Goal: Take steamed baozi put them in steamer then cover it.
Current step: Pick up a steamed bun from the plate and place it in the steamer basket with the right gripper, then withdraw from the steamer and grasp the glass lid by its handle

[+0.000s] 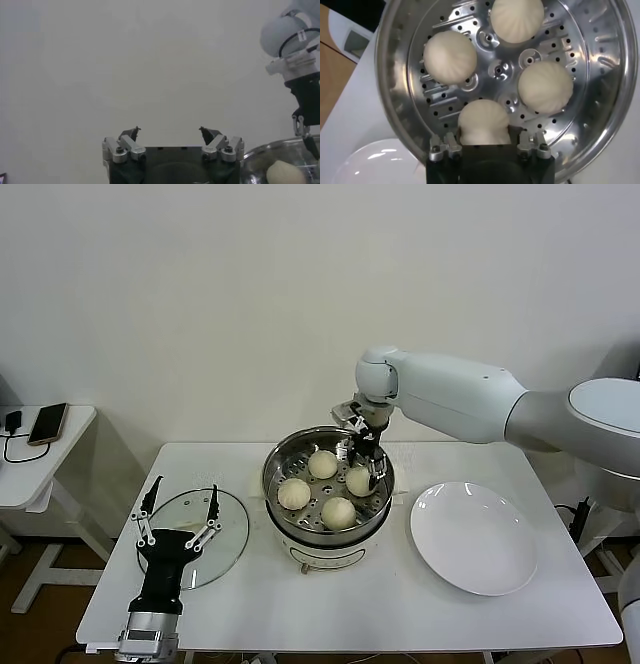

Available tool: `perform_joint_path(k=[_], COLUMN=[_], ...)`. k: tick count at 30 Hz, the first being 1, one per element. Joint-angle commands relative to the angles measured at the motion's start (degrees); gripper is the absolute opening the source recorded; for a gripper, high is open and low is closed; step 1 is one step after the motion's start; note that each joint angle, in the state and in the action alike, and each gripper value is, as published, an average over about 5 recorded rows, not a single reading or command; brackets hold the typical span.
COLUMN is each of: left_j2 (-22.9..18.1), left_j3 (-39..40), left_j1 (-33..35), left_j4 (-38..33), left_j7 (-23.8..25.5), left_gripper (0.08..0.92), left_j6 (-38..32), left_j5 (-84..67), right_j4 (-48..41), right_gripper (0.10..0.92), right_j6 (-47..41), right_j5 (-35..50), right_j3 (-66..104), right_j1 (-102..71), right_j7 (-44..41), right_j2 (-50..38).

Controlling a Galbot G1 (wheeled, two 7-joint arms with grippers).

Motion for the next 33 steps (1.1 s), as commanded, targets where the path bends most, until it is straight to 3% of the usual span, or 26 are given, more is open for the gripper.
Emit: perform_joint_path(k=[1, 7, 10, 12, 17, 21, 27, 33], left_j2=[0.1, 0.4, 0.8, 1.3, 2.5, 3.2, 4.1, 5.1], left_j3=[-0.1, -0.3, -0.8, -1.2, -1.6, -1.6, -2.2, -3.8], left_j1=[-0.2, -0.8, -1.7, -2.2, -3.5, -4.0, -4.3, -4.9], left_j4=[0.1, 0.6, 1.6, 2.5, 5.2, 7.5, 10.6, 15.3], left_j7=[-0.1, -0.3, -0.8, -1.2, -2.4, -2.6, -2.7, -3.4], left_gripper=[0.823, 0.823, 0.823, 0.823, 0.823, 0.823, 0.823, 0.823], left_j6=[0.1, 0.4, 0.3, 0.3, 0.4, 0.3, -0.4, -1.3], left_j5=[0.0, 0.7, 2.1, 3.4, 9.9, 14.6, 20.8, 30.9], right_j4=[0.9, 6.3, 8.8, 11.0, 18.3, 21.6, 24.8, 26.3], right_gripper=[0.807, 0.822, 0.823, 0.823, 0.823, 0.823, 0.823, 0.823], right_j6=[0.1, 1.6, 4.8, 8.1, 17.8, 24.0, 28.7, 31.2], right_j5=[-0.4, 0.5, 3.9, 7.1, 11.6, 11.2, 11.1, 9.9], right_j3=[0.8, 12.1, 17.4, 19.5, 29.2, 45.8, 72.6, 92.7], right_j1=[-0.1, 0.2, -0.5, -1.8, -12.1, -28.3, -52.8, -72.7], right_j7=[0.3, -0.2, 6.9, 18.4, 57.0, 77.0, 87.7, 88.3], right_j2=[-0.6, -7.2, -12.2, -16.1, -24.8, -27.8, -27.2, -23.2])
